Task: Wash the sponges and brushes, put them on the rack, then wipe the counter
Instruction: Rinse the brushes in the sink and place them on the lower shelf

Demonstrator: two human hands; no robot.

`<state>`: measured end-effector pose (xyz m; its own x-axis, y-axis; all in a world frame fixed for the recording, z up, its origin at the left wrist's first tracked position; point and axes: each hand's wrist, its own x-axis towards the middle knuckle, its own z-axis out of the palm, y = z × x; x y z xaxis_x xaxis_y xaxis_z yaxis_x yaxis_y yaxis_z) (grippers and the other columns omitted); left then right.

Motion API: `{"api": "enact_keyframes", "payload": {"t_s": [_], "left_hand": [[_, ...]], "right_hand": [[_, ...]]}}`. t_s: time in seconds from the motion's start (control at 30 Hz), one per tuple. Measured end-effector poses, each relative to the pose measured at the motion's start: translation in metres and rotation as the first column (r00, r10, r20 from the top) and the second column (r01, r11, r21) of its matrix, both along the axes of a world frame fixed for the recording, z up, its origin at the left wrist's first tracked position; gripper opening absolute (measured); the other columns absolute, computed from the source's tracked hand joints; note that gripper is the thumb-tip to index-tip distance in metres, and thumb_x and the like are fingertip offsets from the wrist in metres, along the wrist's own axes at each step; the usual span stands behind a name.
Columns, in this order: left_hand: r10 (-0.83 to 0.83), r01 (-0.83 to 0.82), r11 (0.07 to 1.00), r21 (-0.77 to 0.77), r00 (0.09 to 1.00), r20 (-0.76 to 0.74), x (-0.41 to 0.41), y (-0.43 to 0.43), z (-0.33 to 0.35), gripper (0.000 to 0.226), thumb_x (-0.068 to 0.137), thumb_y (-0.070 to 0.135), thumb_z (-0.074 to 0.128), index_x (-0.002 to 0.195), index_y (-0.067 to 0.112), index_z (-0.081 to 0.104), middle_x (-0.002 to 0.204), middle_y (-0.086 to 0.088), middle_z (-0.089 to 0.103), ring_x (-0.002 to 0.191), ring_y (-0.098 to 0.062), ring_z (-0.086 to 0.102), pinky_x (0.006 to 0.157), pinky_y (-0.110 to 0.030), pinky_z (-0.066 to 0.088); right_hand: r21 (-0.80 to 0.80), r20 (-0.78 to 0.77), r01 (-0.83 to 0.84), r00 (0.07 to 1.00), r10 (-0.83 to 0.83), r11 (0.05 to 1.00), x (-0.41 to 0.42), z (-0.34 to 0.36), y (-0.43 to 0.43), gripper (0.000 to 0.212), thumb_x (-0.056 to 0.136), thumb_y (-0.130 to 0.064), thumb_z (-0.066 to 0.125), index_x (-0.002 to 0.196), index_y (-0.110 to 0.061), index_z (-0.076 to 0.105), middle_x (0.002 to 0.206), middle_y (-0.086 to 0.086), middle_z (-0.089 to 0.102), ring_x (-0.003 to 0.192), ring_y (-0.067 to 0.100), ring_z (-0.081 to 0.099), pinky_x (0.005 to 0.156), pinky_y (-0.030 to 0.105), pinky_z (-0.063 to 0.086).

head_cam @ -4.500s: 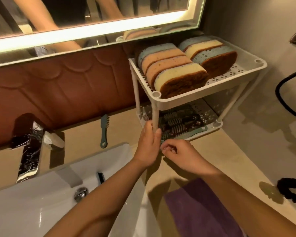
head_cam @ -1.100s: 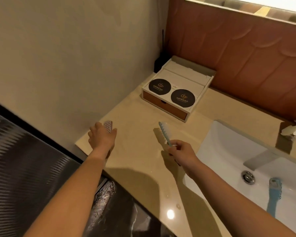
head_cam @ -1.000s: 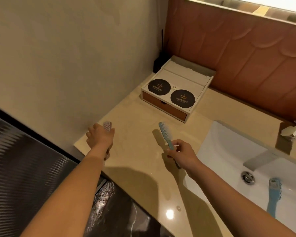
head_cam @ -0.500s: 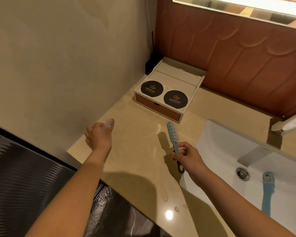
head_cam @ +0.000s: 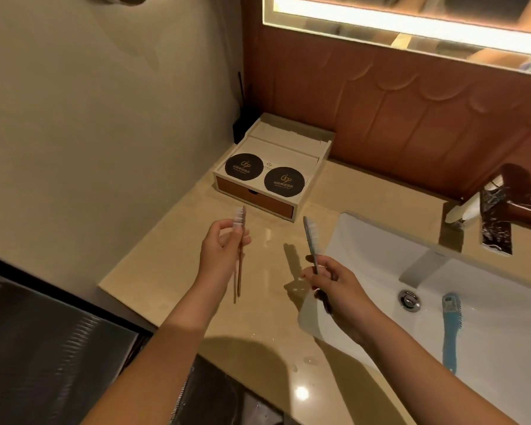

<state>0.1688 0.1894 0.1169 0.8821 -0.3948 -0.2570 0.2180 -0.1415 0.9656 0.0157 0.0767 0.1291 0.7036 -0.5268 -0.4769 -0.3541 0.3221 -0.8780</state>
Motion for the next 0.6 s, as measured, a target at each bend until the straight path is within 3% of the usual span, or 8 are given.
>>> {"api": "enact_keyframes", "payload": {"t_s": [0.07,0.2,0.37,0.5,0.6], "left_hand": [[-0.049,0.043,0.997,-0.058,0.994,-0.097,-0.018,-0.011,0.009,0.013,0.096,0.029,0.047,0.106,0.023,0.053,0.098,0.000,0.069,0.091,-0.017,0.068,0.088,-0.046,0.052],[-0.158,0.131,0.983,-0.127,0.959,-0.235,-0.052,-0.032,0.016,0.016,0.095,0.024,0.050,0.109,0.017,0.052,0.099,-0.007,0.065,0.079,-0.016,0.064,0.076,-0.037,0.052],[-0.267,0.245,0.964,-0.106,0.899,-0.348,-0.095,-0.061,0.018,0.029,0.091,0.017,0.056,0.119,0.010,0.051,0.092,-0.012,0.062,0.068,-0.016,0.058,0.051,-0.021,0.051],[-0.369,0.336,0.930,-0.151,0.842,-0.394,-0.129,-0.088,0.018,0.022,0.091,0.015,0.057,0.112,0.010,0.058,0.083,-0.006,0.063,0.077,-0.016,0.060,0.063,-0.026,0.054],[-0.461,0.427,0.887,-0.176,0.790,-0.404,-0.163,-0.114,0.021,0.015,0.091,0.015,0.057,0.105,0.011,0.058,0.080,-0.003,0.061,0.076,-0.016,0.061,0.063,-0.026,0.054]], "right_hand": [[0.016,-0.005,0.029,1.000,-0.029,0.999,-0.013,0.005,-0.004,0.016,0.096,-0.019,0.047,0.102,-0.021,0.061,0.077,-0.004,0.058,0.055,0.006,0.048,0.048,0.015,0.034],[0.041,-0.005,0.132,0.991,-0.132,0.990,-0.041,0.012,-0.018,0.029,0.099,-0.039,0.035,0.097,-0.022,0.059,0.074,-0.004,0.056,0.054,0.010,0.037,0.041,0.017,0.030],[-0.018,0.023,0.286,0.958,-0.286,0.958,-0.084,0.003,-0.041,0.022,0.098,-0.033,0.040,0.095,-0.023,0.059,0.074,0.001,0.054,0.056,0.011,0.038,0.054,0.023,0.030],[-0.013,0.037,0.359,0.933,-0.359,0.933,-0.128,-0.002,-0.061,0.015,0.095,-0.030,0.049,0.099,-0.023,0.062,0.079,0.002,0.060,0.065,0.015,0.049,0.064,0.028,0.041],[0.034,0.033,0.458,0.888,-0.459,0.889,-0.170,-0.004,-0.078,0.012,0.094,-0.023,0.053,0.100,-0.017,0.061,0.083,0.002,0.062,0.074,0.018,0.056,0.069,0.028,0.046]]}}
